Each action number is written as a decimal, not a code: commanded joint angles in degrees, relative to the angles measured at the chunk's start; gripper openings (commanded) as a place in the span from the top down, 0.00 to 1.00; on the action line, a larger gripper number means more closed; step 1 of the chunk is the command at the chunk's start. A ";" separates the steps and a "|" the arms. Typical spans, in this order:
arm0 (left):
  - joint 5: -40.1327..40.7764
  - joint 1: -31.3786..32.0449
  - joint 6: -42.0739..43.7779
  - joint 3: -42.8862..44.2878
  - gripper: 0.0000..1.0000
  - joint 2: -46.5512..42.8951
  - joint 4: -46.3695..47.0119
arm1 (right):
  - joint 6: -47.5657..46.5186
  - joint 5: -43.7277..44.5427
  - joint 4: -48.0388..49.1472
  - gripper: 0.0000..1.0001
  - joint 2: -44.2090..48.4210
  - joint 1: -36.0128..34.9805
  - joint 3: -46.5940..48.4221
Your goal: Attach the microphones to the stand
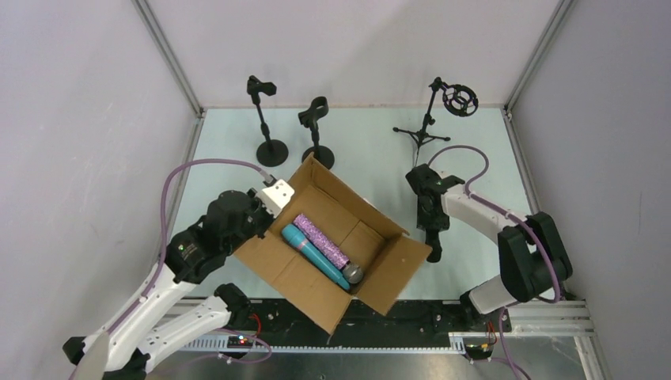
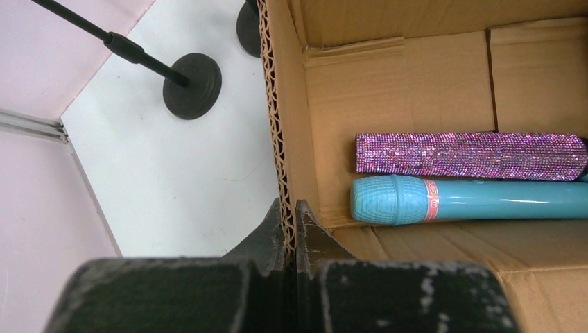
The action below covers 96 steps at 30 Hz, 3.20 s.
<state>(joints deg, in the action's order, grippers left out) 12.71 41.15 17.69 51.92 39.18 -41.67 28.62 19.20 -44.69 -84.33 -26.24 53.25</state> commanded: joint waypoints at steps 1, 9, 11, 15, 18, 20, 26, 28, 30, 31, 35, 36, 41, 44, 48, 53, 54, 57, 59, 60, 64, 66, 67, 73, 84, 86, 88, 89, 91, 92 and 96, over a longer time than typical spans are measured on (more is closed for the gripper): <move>1.10 0.29 4.97 -0.66 1.00 -2.78 1.40 | -3.13 3.23 2.01 1.00 -2.29 1.56 0.17; 0.04 0.32 4.89 -0.56 1.00 -3.88 0.70 | -2.54 2.26 3.18 0.98 -7.24 2.17 -0.22; -0.56 0.27 4.35 0.21 1.00 -3.48 0.46 | -2.15 1.18 3.28 0.86 -8.92 1.26 -0.41; -1.35 0.27 3.80 0.76 1.00 -2.86 0.35 | -0.40 -0.27 3.68 0.68 -9.68 0.84 -0.75; -1.68 0.32 3.80 0.52 1.00 -2.76 0.33 | 0.16 0.33 3.59 0.51 -8.47 0.90 -0.98; -1.88 0.30 3.74 0.81 1.00 -2.65 0.43 | 0.37 0.50 3.51 0.42 -7.37 1.00 -1.15; -2.85 0.34 2.95 2.53 1.00 -1.99 0.36 | 0.08 0.11 3.66 0.20 -2.11 -0.16 -1.22; -3.09 0.27 2.90 2.44 1.00 -1.89 0.36 | 0.34 -0.13 3.69 0.18 0.50 -0.85 -0.99; -2.98 0.26 2.93 2.21 1.00 -1.81 0.43 | 1.20 0.54 2.42 0.17 3.29 -1.53 0.26; -3.01 0.26 2.90 2.17 1.00 -1.73 0.44 | 1.54 1.00 0.92 0.16 5.39 -2.19 1.05; -3.22 0.25 2.93 2.38 1.00 -1.38 0.36 | 3.58 4.77 -3.50 0.16 13.16 -4.78 7.22; -3.22 0.25 2.89 2.48 1.00 -1.14 0.36 | 4.32 6.85 -4.10 0.17 16.31 -6.39 9.96; -3.12 0.27 3.03 2.66 1.00 -0.89 0.36 | 2.15 14.90 -1.71 0.20 25.76 -18.71 20.58; -3.20 0.26 3.45 2.62 1.00 -0.72 0.30 | -1.57 19.31 -1.18 0.22 23.72 -31.39 26.38; -3.27 0.25 3.66 2.27 1.00 -1.07 0.37 | -5.55 22.98 -0.03 0.22 16.42 -45.47 33.27; -3.33 0.38 4.05 1.65 1.00 -1.54 0.35 | -6.14 11.75 4.15 0.26 5.75 -49.88 33.14; -3.36 0.44 4.03 1.67 1.00 -1.51 0.31 | -6.00 11.17 5.86 0.28 4.65 -49.75 32.26; -3.32 0.41 4.10 2.16 1.00 -1.41 0.27 | -5.84 6.88 12.08 0.29 0.11 -48.28 27.16; -3.62 0.36 4.11 2.24 1.00 -1.45 0.23 | -5.45 4.88 13.41 0.30 -3.12 -47.19 25.95; -3.68 0.39 4.11 2.29 1.00 -1.46 0.26 | -5.35 4.70 13.62 0.30 -4.17 -46.91 25.74; -4.24 0.38 4.00 2.49 1.00 -1.63 0.27 | -5.35 3.93 15.91 0.31 -8.27 -46.03 24.99; -4.54 0.38 3.82 2.74 1.00 -1.76 0.27 | -5.38 3.45 17.48 0.32 -9.36 -45.89 24.06; -4.58 0.39 3.83 2.83 1.00 -1.75 0.27 | -5.31 3.29 18.55 0.32 -10.02 -45.82 23.59; -4.62 0.49 3.95 3.21 1.00 -1.67 -0.07 | -4.27 0.80 22.96 0.33 -12.28 -45.15 17.70; -5.40 0.52 3.17 3.88 1.00 -1.61 -0.36 | -2.68 2.17 24.86 0.38 -14.27 -43.80 14.99; -5.56 0.54 3.14 3.83 1.00 -1.57 -0.57 | -2.22 2.41 25.09 0.38 -13.76 -43.29 13.75; -5.67 0.59 3.18 3.88 1.00 -1.49 -0.76 | -1.87 2.31 25.31 0.38 -12.70 -42.76 12.51; -5.67 0.58 3.30 3.89 1.00 -1.50 -0.77 | -1.70 2.19 25.34 0.38 -11.80 -42.54 12.19; -5.71 0.65 3.48 3.89 1.00 -1.40 -0.80 | -1.72 2.20 25.62 0.38 -9.92 -42.30 10.88; -5.69 0.67 3.60 3.82 1.00 -1.35 -0.79 | -1.70 1.95 25.79 0.38 -8.64 -42.03 9.84; -6.02 0.80 3.71 3.65 1.00 -1.11 -0.83 | -2.04 1.11 26.73 0.37 -6.66 -41.52 7.49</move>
<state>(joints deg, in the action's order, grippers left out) 9.02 41.15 19.55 53.28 38.35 -43.33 26.87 18.98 -17.21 -94.61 -68.69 62.74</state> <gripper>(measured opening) 0.036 0.623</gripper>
